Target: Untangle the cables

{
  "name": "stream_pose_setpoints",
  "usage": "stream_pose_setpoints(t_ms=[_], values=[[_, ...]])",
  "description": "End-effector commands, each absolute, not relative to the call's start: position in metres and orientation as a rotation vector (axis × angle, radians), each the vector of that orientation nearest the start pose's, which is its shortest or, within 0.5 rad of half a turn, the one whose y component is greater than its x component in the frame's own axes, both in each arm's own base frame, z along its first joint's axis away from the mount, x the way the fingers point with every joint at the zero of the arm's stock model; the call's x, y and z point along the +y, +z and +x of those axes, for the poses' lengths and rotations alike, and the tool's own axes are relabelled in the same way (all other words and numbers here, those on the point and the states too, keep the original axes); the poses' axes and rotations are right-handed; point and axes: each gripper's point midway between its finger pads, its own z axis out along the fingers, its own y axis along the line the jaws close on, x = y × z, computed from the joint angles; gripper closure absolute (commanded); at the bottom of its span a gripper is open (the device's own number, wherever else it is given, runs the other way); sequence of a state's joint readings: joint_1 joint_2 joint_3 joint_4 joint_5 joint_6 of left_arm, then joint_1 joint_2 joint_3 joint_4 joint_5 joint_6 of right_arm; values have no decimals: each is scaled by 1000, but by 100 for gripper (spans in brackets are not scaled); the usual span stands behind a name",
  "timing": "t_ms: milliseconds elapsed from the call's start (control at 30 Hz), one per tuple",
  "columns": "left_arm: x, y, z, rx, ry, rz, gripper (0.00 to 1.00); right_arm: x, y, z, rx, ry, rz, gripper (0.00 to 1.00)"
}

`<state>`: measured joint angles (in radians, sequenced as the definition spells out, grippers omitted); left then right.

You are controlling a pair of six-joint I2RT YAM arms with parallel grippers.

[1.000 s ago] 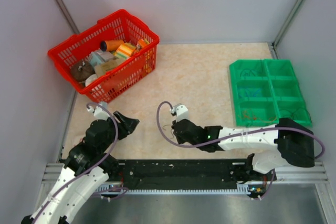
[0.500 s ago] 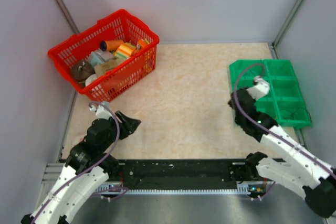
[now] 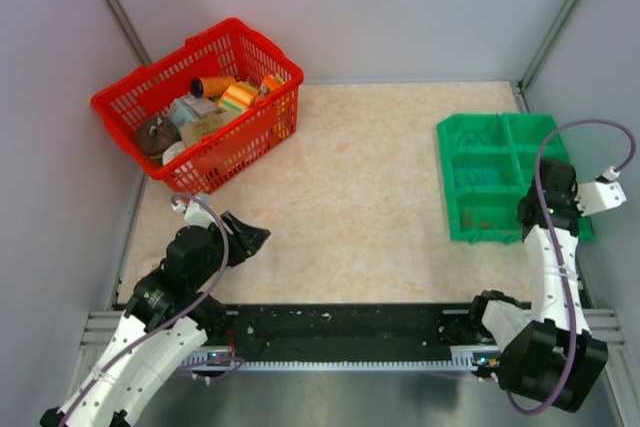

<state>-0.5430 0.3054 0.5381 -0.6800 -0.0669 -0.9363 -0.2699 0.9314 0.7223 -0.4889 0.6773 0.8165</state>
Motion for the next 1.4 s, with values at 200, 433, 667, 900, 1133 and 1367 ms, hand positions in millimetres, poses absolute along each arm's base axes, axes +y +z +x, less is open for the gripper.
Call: stream_pose_setpoints(t_ms=[200,433,667,900,1133,1367], values=[[-133,188,170,2046,-892,-421,47,-183,192,247,1500,-400,1515,100],[-131,192,169,2039,-885,-409,47,-193,184,243,1486,-435,1567,63],[-132,190,168,2042,-889,-408,47,-186,160,252,1606,-407,1550,28],[-134,187,171,2044,-888,-404,47,-149,221,285,1663,-177,1244,29],[-153,184,174,2090,-970,-373,48,38,244,328,2009,323,411,25],[-162,186,170,2112,-1005,-311,43,177,225,283,2096,656,-124,19]])
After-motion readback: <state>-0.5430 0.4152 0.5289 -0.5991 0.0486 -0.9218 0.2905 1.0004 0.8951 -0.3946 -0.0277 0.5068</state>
